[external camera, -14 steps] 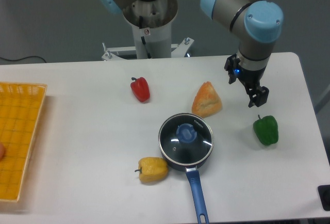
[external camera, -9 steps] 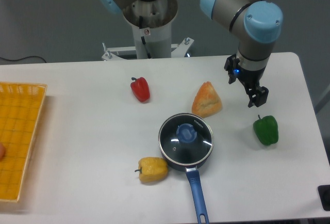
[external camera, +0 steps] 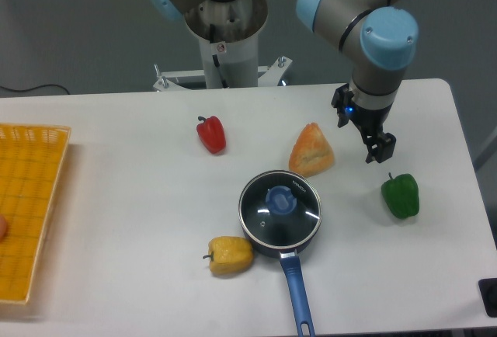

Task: Open the lid
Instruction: 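Move the gripper over the saucepan toward the blue lid knob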

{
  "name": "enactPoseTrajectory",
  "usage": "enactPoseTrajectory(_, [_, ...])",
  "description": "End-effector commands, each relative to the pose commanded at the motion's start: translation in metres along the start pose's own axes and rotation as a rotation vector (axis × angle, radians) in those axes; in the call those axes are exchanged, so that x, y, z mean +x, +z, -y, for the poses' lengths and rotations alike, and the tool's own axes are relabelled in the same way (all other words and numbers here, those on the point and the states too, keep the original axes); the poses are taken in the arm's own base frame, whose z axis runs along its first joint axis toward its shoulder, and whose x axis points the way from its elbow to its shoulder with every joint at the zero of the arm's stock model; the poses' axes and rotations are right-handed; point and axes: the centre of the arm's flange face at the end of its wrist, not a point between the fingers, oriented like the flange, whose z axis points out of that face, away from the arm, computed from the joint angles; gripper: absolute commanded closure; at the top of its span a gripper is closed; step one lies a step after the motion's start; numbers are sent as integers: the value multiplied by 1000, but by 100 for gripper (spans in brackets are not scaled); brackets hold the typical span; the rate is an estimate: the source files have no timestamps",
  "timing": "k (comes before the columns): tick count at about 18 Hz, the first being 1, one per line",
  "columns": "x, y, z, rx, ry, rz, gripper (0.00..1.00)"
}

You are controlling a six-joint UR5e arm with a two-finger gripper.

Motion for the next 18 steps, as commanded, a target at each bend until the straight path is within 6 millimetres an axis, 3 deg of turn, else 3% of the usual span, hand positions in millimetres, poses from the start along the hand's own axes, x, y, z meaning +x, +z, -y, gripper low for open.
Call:
enactPoseTrajectory(6, [4,-1,12,20,-37,4,0])
enactPoseTrajectory(12, [5,-9,49,7,24,19,0])
enactPoseTrajectory(18, [2,-6,100,-2,173,22,0])
